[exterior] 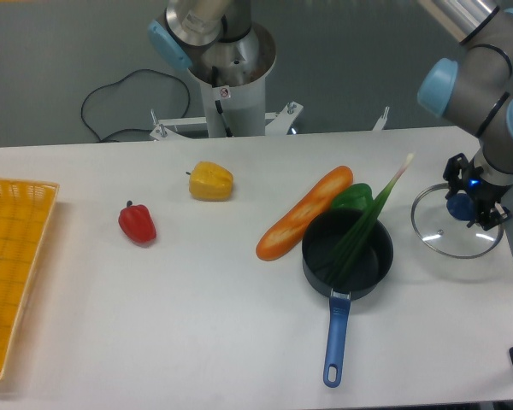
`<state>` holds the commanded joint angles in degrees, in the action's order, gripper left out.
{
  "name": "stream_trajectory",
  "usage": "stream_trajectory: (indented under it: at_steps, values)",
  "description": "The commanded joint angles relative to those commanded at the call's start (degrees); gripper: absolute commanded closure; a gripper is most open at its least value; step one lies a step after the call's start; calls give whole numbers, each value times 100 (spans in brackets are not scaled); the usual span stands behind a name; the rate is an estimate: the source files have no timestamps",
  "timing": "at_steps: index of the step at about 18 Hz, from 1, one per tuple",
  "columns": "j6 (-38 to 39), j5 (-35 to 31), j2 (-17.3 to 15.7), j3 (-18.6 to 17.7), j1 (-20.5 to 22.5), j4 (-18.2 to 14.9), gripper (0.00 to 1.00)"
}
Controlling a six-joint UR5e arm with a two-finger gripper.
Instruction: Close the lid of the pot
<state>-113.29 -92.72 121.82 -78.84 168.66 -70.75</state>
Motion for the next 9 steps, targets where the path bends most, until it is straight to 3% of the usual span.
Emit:
stream_trajectory:
  at_steps: [9]
  values:
    - [88,-35,0,-26,-17,0,48]
